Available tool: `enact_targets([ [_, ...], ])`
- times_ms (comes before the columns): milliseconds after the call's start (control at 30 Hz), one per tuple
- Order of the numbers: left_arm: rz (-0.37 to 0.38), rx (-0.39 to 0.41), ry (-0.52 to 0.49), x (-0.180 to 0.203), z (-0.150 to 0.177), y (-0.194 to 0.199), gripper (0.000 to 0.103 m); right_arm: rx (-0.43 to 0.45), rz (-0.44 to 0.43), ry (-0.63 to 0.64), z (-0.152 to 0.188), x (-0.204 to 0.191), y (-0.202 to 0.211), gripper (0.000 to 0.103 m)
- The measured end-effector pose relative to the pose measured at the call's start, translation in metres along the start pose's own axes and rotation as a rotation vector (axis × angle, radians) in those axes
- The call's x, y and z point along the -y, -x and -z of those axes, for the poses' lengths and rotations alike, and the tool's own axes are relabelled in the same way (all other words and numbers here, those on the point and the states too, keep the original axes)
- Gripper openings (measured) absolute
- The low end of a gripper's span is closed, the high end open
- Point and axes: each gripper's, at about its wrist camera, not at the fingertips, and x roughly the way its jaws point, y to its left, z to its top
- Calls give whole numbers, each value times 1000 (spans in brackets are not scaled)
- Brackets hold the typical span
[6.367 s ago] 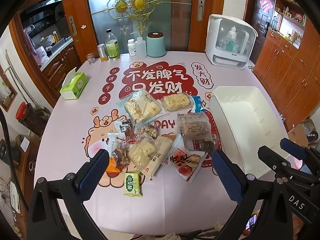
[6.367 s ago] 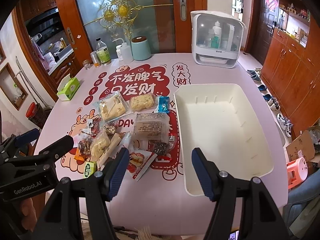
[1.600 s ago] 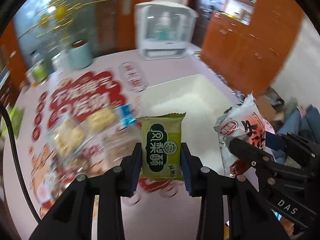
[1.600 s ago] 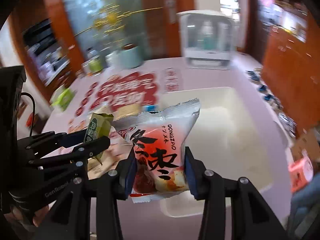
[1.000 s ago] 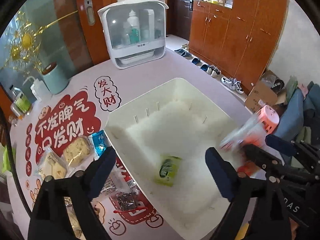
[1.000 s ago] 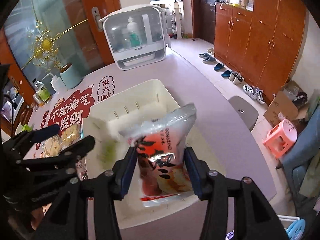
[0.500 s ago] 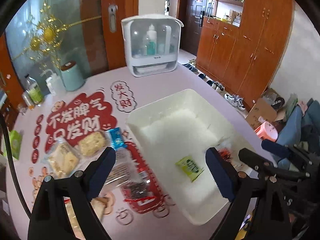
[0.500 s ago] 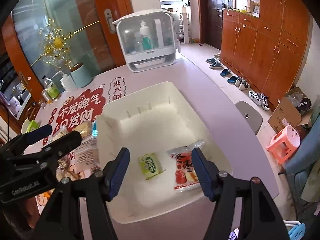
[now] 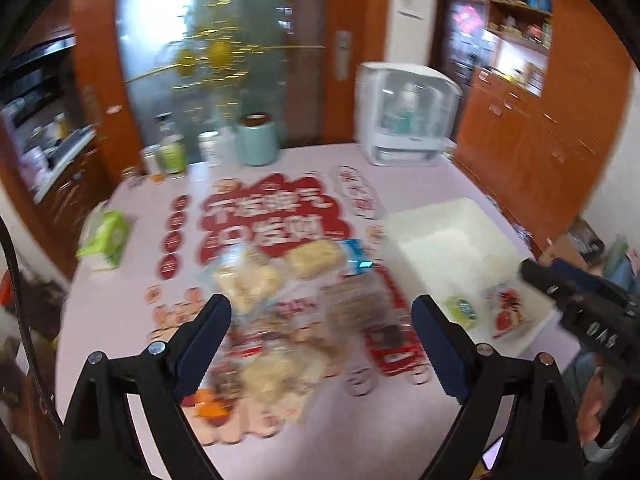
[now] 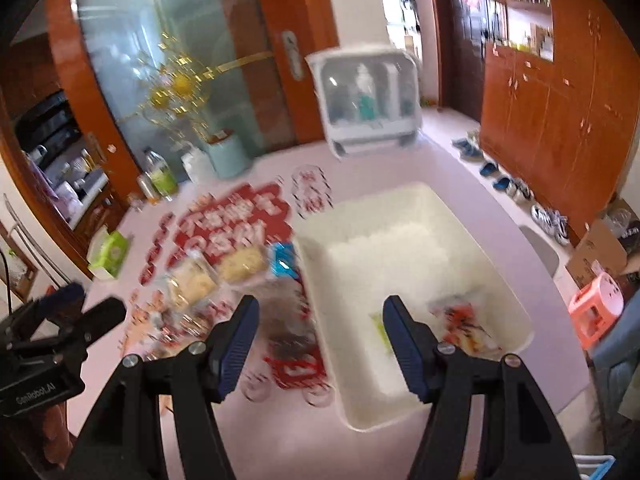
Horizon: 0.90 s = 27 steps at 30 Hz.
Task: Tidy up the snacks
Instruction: 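Move both tools back over the snack pile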
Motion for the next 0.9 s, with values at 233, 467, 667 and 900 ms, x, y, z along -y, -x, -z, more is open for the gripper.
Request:
enact_targets([
  [233,-121,7,92,-91,18,18,98,55,-21,77,2,-63,11,65],
  [467,-156,-23,121,-147,38,4,98,-41,-42,173,15,-118,-9,65],
  [667,-127,-106,120,-178,62,-32,98,-145,-29,209,36,-154,-37,65],
  [900,-40,-214,95,-183,86,-82,98,-323,-60,166,61,-173,-86,65],
])
